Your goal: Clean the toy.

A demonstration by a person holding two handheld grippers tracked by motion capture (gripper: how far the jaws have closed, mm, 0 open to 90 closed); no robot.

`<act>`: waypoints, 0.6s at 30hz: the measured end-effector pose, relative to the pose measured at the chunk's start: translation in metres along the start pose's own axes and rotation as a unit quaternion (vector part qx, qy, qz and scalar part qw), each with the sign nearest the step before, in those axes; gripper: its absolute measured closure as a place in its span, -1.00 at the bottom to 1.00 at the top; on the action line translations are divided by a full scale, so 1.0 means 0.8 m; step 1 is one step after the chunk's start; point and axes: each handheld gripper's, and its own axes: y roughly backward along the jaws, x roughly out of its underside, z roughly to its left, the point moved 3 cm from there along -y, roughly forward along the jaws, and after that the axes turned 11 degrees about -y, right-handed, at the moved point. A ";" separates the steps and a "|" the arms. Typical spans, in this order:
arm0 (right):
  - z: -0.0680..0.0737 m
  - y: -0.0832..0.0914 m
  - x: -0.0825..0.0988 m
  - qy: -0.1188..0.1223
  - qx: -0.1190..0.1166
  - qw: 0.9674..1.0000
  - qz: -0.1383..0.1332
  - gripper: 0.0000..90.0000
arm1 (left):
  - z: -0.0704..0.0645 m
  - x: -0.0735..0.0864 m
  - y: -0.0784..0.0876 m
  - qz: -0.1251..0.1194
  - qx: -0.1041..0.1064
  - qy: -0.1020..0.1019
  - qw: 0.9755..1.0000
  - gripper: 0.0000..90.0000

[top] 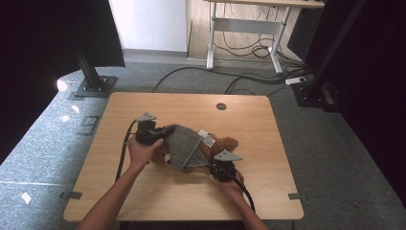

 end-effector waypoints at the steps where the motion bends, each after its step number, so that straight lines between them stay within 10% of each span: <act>1: 0.000 0.000 0.000 0.000 0.000 1.000 0.000 0.94 | 0.003 0.002 0.004 -0.001 -0.003 0.000 1.000 0.84; 18: -0.003 0.005 -0.003 -0.012 -0.008 1.000 -0.009 0.81 | 0.045 0.050 0.028 -0.002 -0.018 0.042 0.999 0.84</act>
